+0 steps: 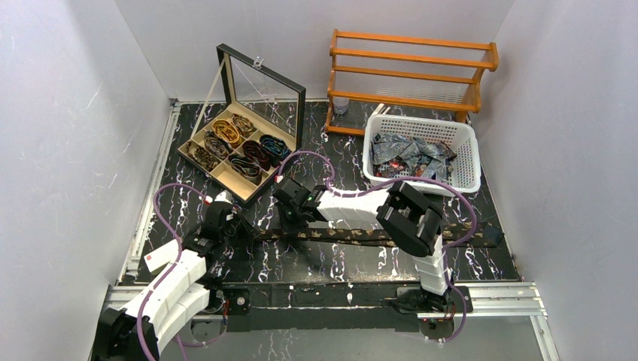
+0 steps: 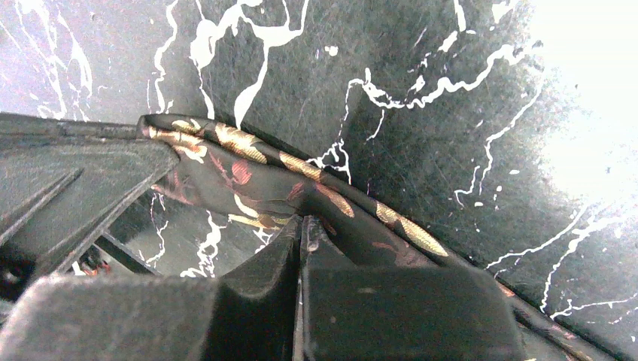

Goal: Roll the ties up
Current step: Roll the tie at the center of the board.

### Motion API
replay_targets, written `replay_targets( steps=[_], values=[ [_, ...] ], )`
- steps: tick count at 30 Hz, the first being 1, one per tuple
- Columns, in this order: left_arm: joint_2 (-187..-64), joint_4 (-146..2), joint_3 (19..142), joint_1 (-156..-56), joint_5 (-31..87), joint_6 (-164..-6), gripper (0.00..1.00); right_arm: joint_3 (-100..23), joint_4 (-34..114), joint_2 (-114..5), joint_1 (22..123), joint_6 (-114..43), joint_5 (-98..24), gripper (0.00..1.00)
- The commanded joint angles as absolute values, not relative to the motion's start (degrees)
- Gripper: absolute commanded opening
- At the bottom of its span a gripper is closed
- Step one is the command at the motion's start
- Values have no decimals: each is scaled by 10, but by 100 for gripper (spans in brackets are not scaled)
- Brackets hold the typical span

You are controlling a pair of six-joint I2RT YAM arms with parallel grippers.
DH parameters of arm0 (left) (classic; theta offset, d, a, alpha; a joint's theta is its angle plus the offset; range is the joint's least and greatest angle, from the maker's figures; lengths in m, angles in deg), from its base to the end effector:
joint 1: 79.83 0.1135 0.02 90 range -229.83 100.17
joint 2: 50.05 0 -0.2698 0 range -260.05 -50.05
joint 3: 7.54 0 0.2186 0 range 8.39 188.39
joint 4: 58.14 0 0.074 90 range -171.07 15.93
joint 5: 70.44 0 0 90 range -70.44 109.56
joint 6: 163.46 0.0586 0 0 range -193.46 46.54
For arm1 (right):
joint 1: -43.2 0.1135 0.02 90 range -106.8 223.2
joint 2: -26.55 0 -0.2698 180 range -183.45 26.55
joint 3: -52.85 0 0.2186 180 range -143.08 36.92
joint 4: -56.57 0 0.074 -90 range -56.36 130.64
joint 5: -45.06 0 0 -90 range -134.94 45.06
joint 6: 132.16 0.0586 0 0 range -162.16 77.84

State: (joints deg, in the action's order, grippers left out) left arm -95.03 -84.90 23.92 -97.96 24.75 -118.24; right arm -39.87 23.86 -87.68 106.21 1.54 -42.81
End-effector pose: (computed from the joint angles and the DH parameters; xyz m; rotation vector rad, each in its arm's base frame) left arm 0.1339 -0.0494 0.1675 -0.4963 2.3107 -0.6626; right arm 0.1849 0.3678 0.1718 -0.4696 2.6637 0.7305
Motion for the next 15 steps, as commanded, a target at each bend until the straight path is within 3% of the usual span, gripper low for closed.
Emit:
replay_targets(
  steps=[1,15],
  values=[
    [-938,-867,272,-979,260,-1176,0,-425,184,-915,1057,6,-445,8],
    [-956,-884,353,-980,315,-1148,0,-414,199,-906,1048,16,-416,8]
  ],
)
